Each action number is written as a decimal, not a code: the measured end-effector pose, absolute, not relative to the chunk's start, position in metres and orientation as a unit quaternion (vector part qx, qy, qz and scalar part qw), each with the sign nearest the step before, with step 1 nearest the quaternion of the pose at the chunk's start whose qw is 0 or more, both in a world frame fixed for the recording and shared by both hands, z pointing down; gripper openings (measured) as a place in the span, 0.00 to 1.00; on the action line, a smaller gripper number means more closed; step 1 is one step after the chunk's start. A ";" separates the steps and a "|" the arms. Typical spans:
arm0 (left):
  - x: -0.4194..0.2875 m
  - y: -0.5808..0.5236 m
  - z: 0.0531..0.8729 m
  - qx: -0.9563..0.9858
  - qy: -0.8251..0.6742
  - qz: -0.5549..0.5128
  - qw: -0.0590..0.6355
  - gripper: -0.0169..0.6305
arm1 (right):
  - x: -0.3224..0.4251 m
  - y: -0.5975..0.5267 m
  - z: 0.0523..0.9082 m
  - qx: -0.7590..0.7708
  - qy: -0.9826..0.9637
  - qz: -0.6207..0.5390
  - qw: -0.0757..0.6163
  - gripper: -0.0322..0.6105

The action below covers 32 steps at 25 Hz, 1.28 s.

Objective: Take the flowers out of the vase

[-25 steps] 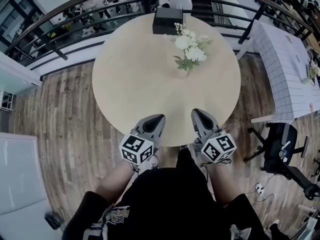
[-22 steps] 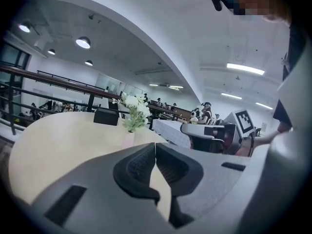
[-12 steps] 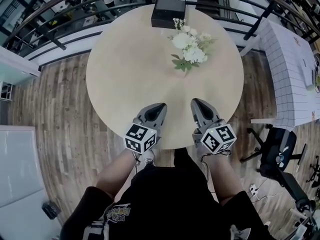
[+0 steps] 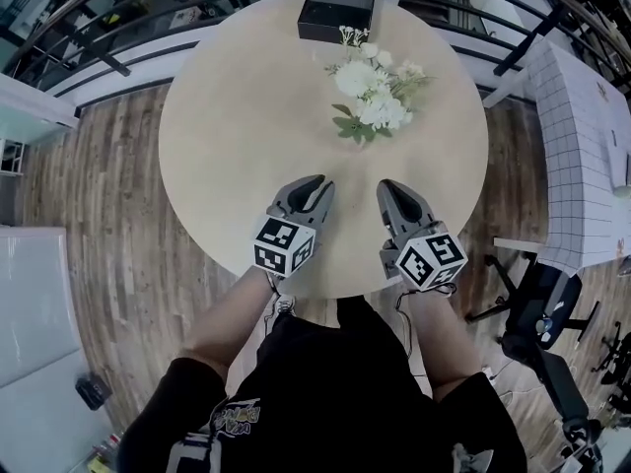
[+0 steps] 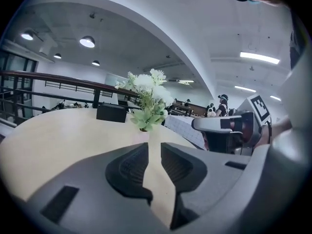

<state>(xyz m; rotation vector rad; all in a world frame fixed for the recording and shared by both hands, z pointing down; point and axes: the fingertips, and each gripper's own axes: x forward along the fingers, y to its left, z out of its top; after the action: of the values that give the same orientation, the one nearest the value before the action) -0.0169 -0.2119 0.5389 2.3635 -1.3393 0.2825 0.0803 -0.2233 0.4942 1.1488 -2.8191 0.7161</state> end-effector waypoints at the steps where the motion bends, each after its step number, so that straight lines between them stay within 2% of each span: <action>1: -0.015 -0.218 0.542 0.845 -0.483 0.103 0.202 0.15 | 0.081 -0.228 0.497 0.365 -0.902 0.230 0.009 0.09; 8: 0.000 -0.265 0.571 0.841 -0.494 0.128 0.180 0.37 | 0.083 -0.253 0.516 0.348 -0.907 0.236 0.022 0.09; 12: 0.006 -0.295 0.586 0.838 -0.503 0.144 0.156 0.44 | 0.085 -0.264 0.525 0.337 -0.910 0.240 0.025 0.09; 19: 0.004 -0.310 0.599 0.838 -0.505 0.159 0.132 0.46 | 0.073 -0.265 0.539 0.324 -0.914 0.243 0.036 0.10; 22: -0.005 -0.311 0.601 0.838 -0.506 0.162 0.126 0.46 | 0.060 -0.264 0.542 0.320 -0.915 0.242 0.043 0.17; 27: 0.019 -0.339 0.614 0.831 -0.514 0.174 0.124 0.46 | 0.078 -0.299 0.553 0.310 -0.917 0.248 0.045 0.24; 32: 0.020 -0.340 0.617 0.829 -0.516 0.176 0.127 0.43 | 0.065 -0.313 0.559 0.298 -0.921 0.244 0.054 0.30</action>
<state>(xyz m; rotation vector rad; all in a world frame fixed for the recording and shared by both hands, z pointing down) 0.0200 -0.3399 0.6169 2.4118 -1.5028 0.5130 0.0648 -0.3129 0.5590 0.9056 -2.7996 0.7412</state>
